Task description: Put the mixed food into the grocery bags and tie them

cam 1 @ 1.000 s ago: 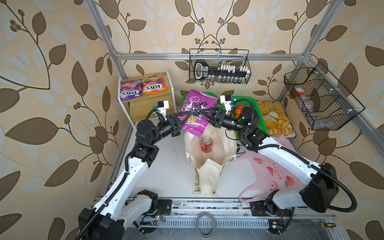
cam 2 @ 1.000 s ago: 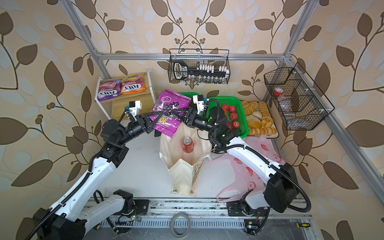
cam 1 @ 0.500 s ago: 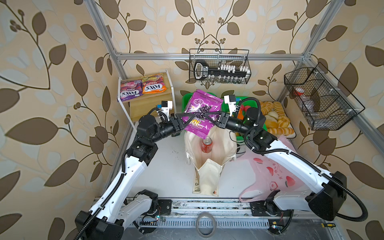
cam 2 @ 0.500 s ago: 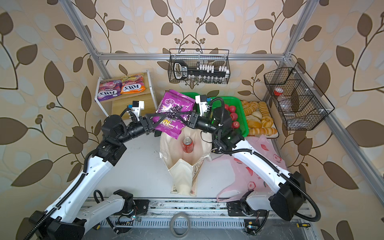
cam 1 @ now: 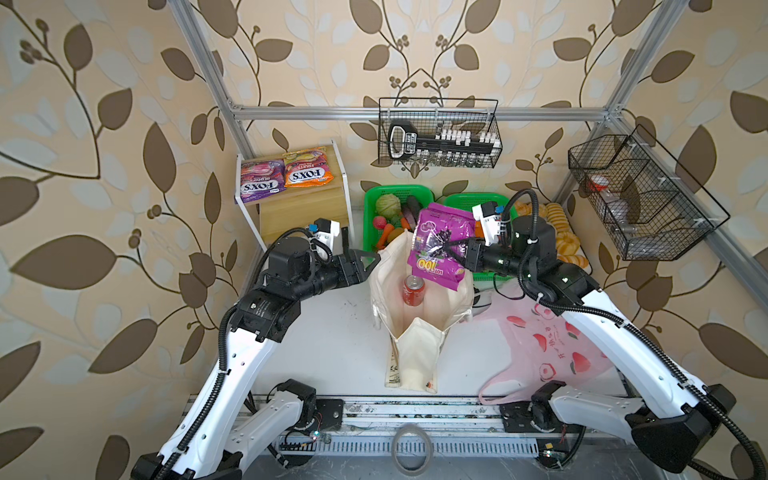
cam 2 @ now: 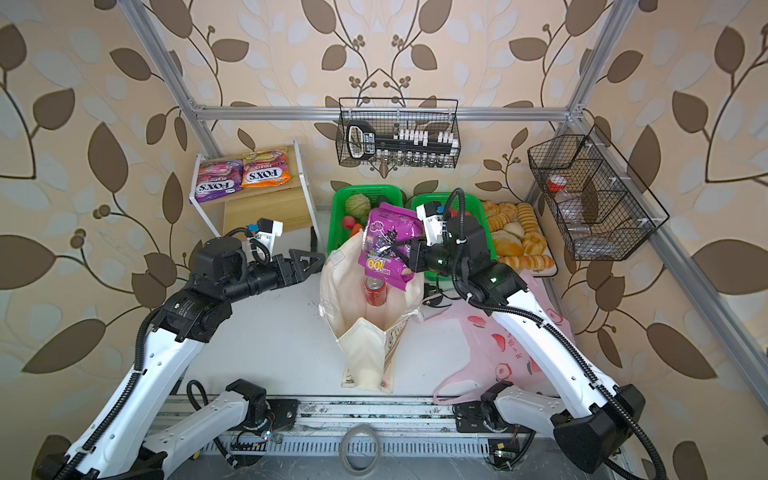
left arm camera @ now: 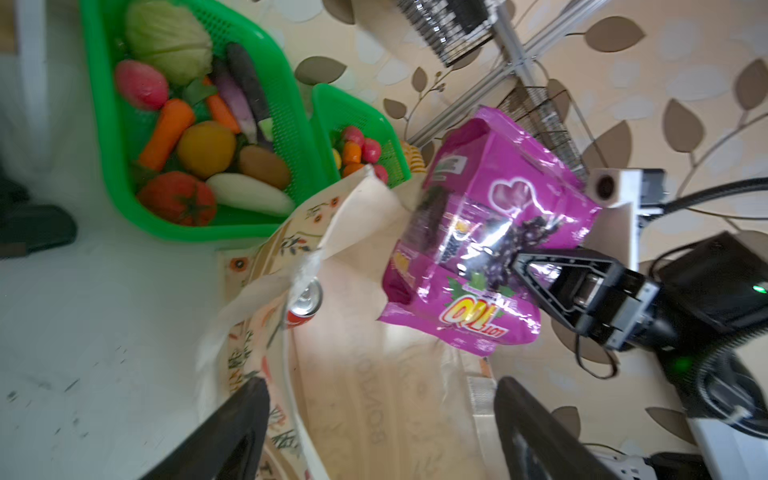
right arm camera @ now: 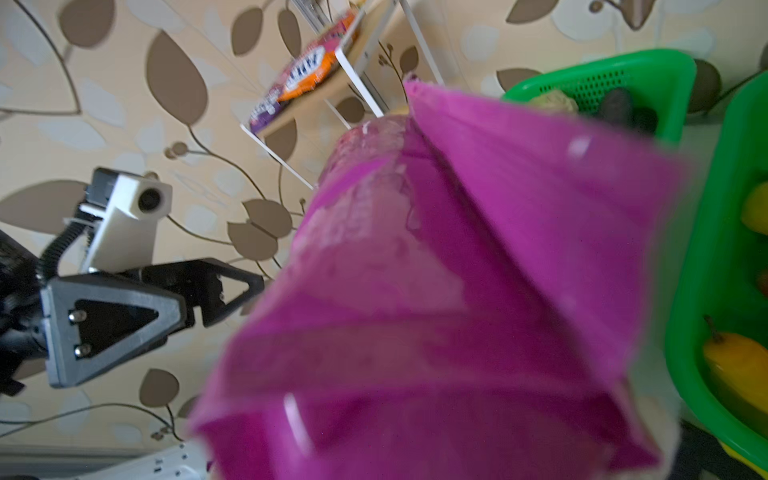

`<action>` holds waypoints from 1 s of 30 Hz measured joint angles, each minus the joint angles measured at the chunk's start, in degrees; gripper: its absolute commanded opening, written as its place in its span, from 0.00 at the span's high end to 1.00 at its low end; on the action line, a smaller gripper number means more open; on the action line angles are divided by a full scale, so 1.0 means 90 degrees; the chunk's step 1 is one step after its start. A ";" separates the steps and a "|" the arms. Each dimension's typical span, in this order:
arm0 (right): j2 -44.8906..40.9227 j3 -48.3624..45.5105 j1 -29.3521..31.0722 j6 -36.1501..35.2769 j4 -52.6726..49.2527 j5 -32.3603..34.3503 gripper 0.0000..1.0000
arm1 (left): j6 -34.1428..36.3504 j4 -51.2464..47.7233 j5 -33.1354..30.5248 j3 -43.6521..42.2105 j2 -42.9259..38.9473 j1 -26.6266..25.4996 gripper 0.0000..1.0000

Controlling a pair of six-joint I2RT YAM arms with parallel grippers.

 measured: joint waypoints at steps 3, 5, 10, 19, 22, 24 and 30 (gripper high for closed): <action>0.0104 0.0323 0.0024 -0.0432 -0.0806 -0.0141 0.92 | 0.0138 -0.0517 0.0005 0.0000 0.0141 0.0000 0.14; 0.0238 0.0546 0.0085 -0.0644 -0.1239 -0.0211 0.92 | 0.0182 -0.0709 0.0109 0.0000 0.0255 0.0000 0.16; 0.0784 0.1268 0.0430 -0.1047 -0.2378 -0.0291 0.91 | 0.0151 -0.0848 0.0347 -0.0078 0.0476 0.0000 0.30; 0.1894 0.1928 0.0957 -0.0865 -0.3546 -0.0619 0.93 | -0.0228 -0.0350 0.0697 -0.0539 0.0675 0.0000 0.62; 0.2242 0.2169 0.1107 -0.0792 -0.4027 -0.0578 0.91 | -0.0325 -0.0216 0.0741 -0.0556 0.0772 -0.0005 0.73; 0.2438 0.2392 0.1224 -0.0765 -0.4260 -0.0542 0.90 | -0.0379 -0.0104 0.0789 -0.0568 0.0782 -0.0007 0.80; 0.2744 0.2594 0.1681 -0.0449 -0.4415 -0.0432 0.86 | -0.0658 0.0265 0.0794 -0.0755 0.0695 -0.0010 0.94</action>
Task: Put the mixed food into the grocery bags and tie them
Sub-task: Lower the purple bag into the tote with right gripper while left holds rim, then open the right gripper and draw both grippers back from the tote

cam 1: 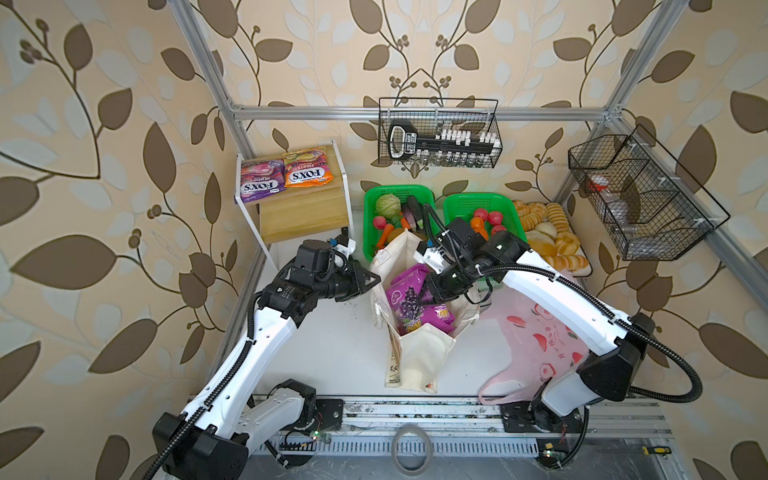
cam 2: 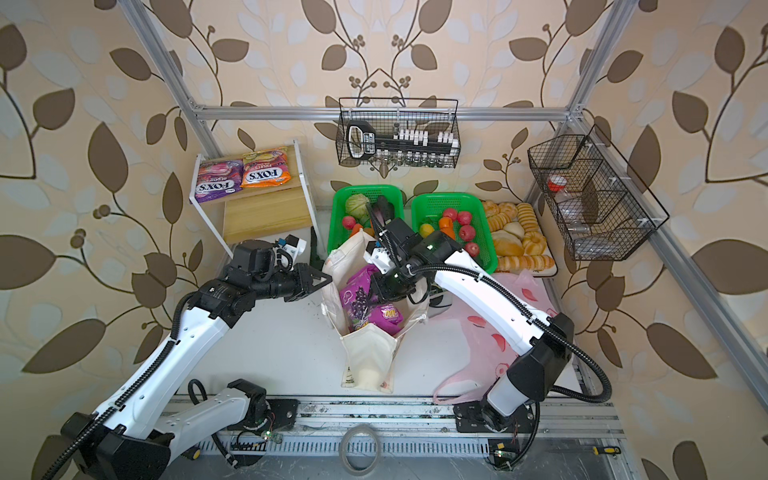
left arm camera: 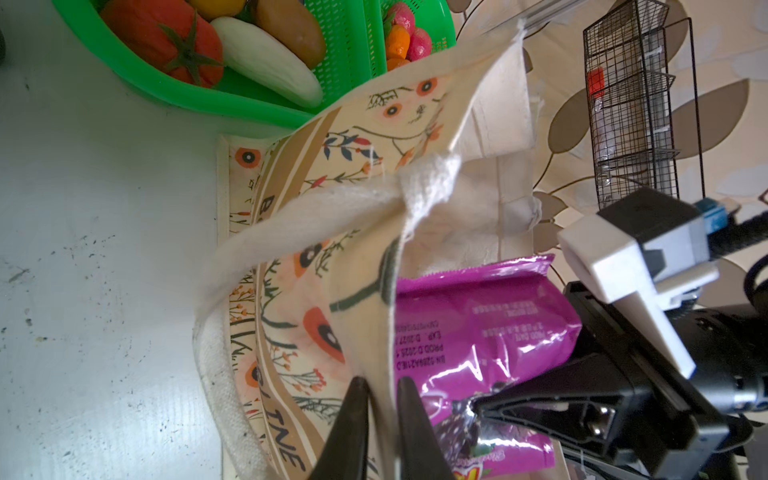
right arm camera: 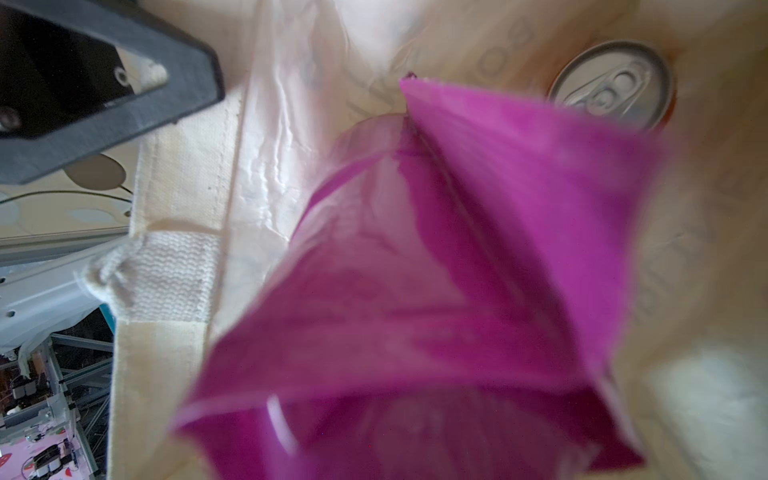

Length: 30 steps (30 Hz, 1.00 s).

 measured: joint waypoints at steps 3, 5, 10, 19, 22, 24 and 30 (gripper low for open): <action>0.0160 -0.0029 0.0231 0.0168 0.0019 0.0163 0.82 | -0.0131 0.0148 -0.0024 -0.0134 -0.0102 0.0000 0.97; 0.0274 -0.0090 0.0328 0.0228 0.0058 0.0245 0.81 | -0.0165 0.0197 -0.0066 -0.0172 -0.0146 0.0000 0.98; 0.0653 -0.0347 0.0486 0.0374 0.0185 0.0435 0.71 | -0.0238 0.0209 -0.0204 -0.0185 -0.0168 0.0000 1.00; 0.0777 -0.0588 0.0595 0.0447 0.0316 0.0432 0.42 | -0.0289 0.0155 -0.0449 -0.0185 -0.0253 -0.0002 1.00; 0.0646 -0.0588 0.0602 0.0425 0.0476 0.0333 0.38 | -0.0291 0.0160 -0.0512 -0.0185 -0.0255 0.0000 1.00; 0.0457 -0.0588 0.0588 0.0418 0.0588 0.0284 0.37 | -0.0289 0.0160 -0.0532 -0.0185 -0.0257 -0.0002 1.00; -0.0342 -0.0525 0.0359 0.0318 0.0809 0.0313 0.33 | -0.0284 0.0153 -0.0653 -0.0185 -0.0260 -0.0002 1.00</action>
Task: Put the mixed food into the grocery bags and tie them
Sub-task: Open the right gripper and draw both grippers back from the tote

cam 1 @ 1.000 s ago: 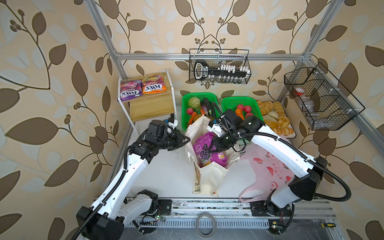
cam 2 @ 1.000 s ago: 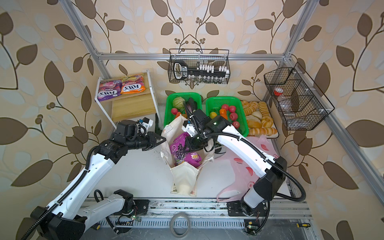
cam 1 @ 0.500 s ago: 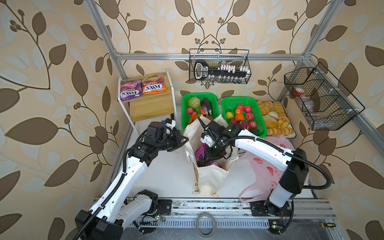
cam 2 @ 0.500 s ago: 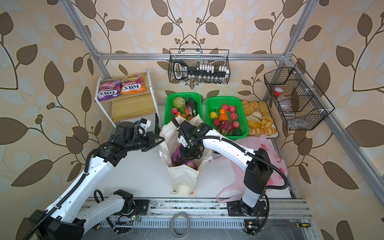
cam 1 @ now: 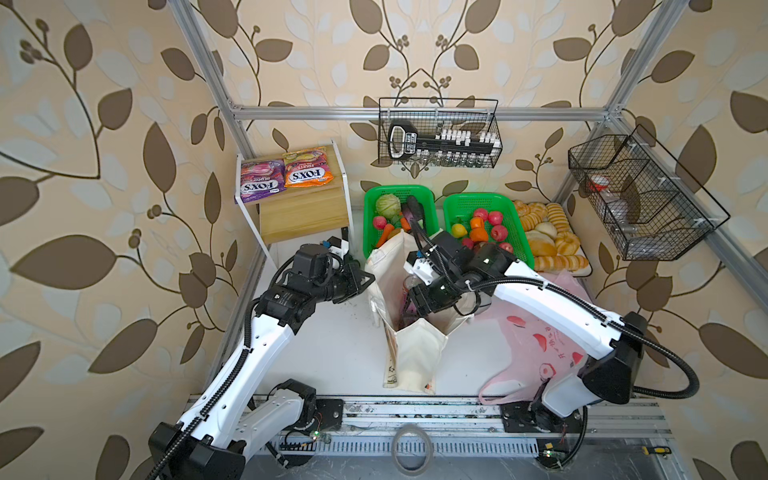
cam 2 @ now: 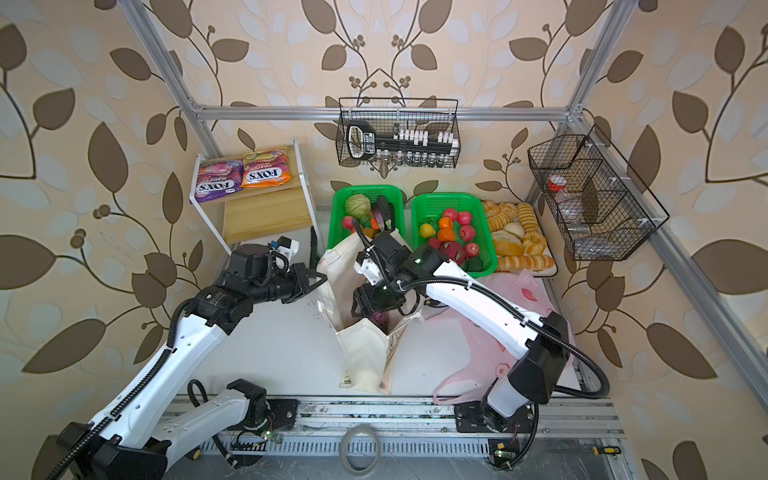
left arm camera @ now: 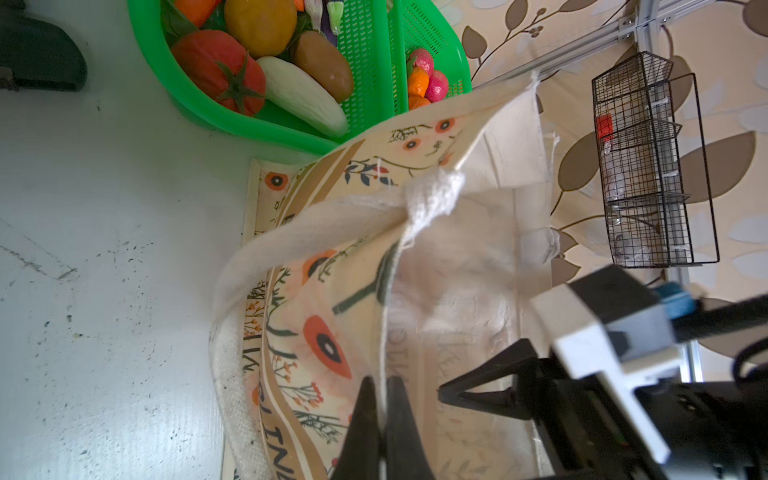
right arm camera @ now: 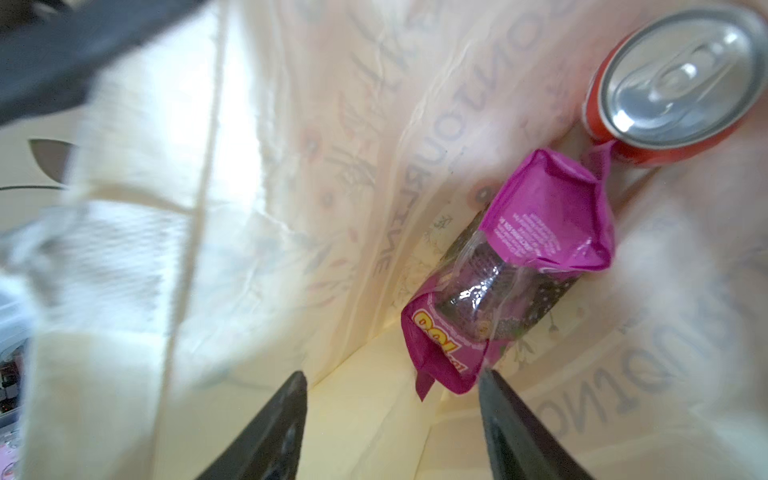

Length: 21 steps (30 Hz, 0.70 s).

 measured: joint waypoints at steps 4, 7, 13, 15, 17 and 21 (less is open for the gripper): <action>-0.0719 -0.0015 -0.0204 -0.0155 0.0532 0.0136 0.33 | 0.0017 0.0000 -0.0015 0.0002 -0.0002 0.0000 0.96; -0.1576 -0.0444 -0.0323 -0.0279 0.1489 0.0335 0.38 | 0.0104 0.0002 -0.0046 0.0010 -0.0010 0.0000 0.68; -0.3509 -0.2421 -0.0753 -0.0386 0.3835 0.0945 0.45 | 0.0454 -0.0029 -0.0534 0.0415 -0.0245 0.0002 0.30; -0.3755 -0.2790 -0.0942 -0.0374 0.4282 0.1139 0.43 | 0.0639 -0.0117 -0.0823 0.0624 -0.0376 0.0002 0.25; -0.3791 -0.2946 -0.1166 -0.0328 0.4605 0.1277 0.42 | 0.0840 -0.0355 -0.1192 0.0940 -0.0466 0.0002 0.22; -0.3728 -0.2985 -0.1506 -0.0253 0.4915 0.1316 0.40 | 0.1331 -0.0947 -0.1824 0.1909 -0.0253 0.0017 0.19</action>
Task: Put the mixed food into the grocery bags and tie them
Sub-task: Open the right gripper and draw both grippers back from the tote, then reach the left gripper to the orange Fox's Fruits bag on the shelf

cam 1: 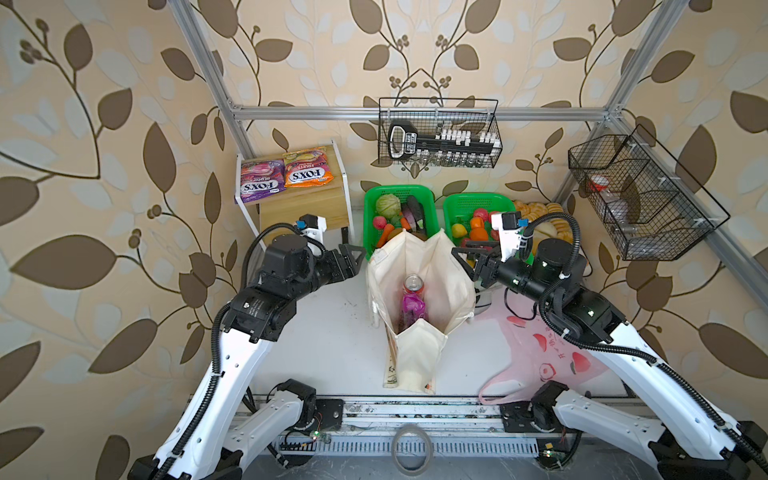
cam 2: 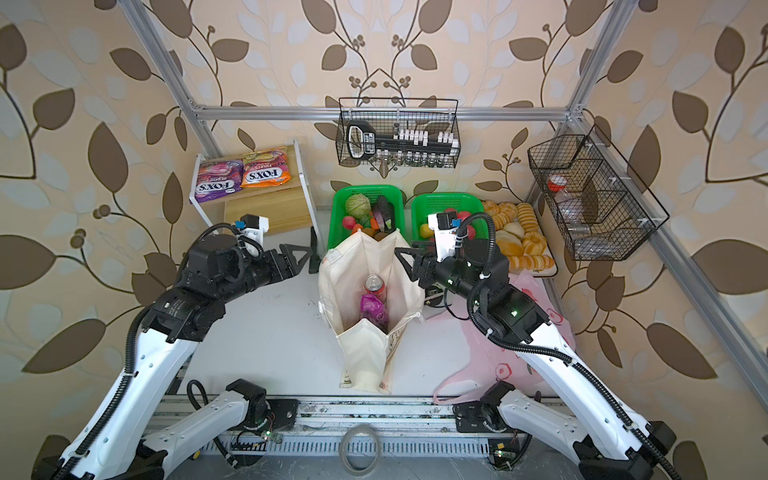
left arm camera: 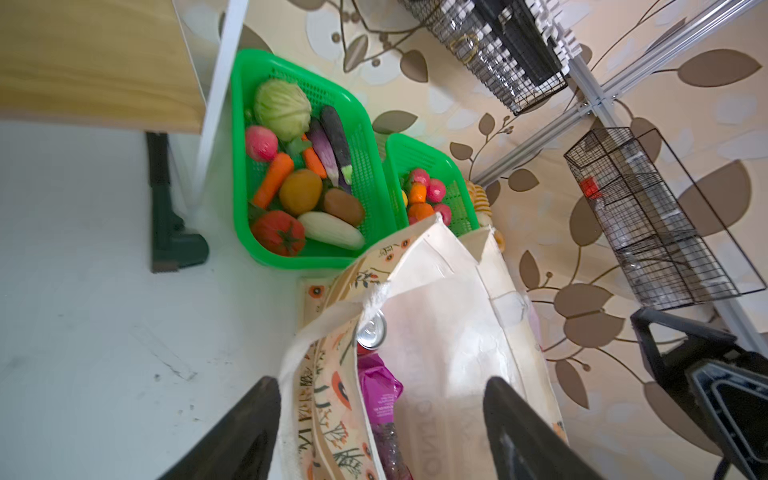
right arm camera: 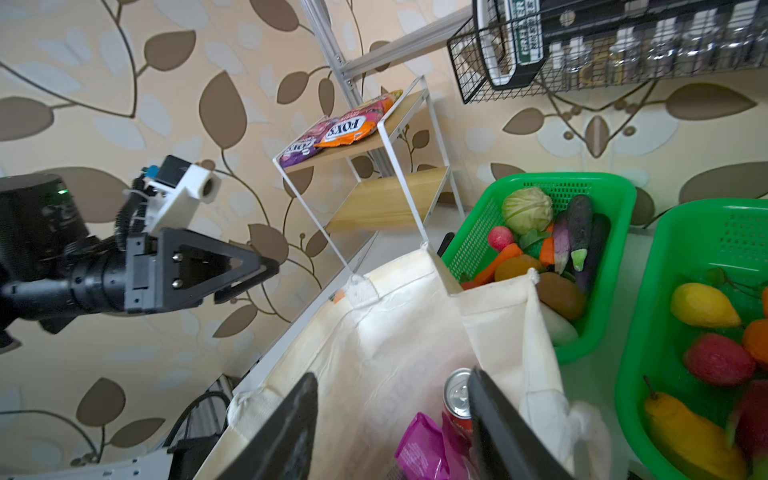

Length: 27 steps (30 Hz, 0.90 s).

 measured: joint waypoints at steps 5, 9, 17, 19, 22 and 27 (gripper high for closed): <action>0.0010 -0.0002 -0.0112 0.0063 0.0243 -0.0012 0.36 | 0.0481 -0.0665 -0.0085 0.1889 0.1032 0.0760 0.18; 0.0039 -0.0002 -0.0143 0.0066 0.0372 -0.0061 0.35 | 0.0464 -0.0680 0.0617 0.2946 0.1967 0.2358 0.22; 0.0100 -0.0002 -0.0182 0.0056 0.0469 -0.0202 0.33 | 0.0136 -0.0597 0.1467 0.5161 0.4447 0.3538 0.26; 0.0100 -0.0002 -0.0182 0.0049 0.0461 -0.0211 0.33 | 0.0107 -0.0617 0.1481 0.5549 0.4881 0.3536 0.26; 0.0095 -0.0002 -0.0219 0.0024 0.0437 -0.0240 0.32 | 0.0073 -0.0663 0.1418 0.6081 0.5399 0.3538 0.26; 0.0058 -0.0019 -0.0253 -0.0015 0.0393 -0.0245 0.32 | 0.0073 -0.0797 0.1219 0.6504 0.5814 0.3541 0.24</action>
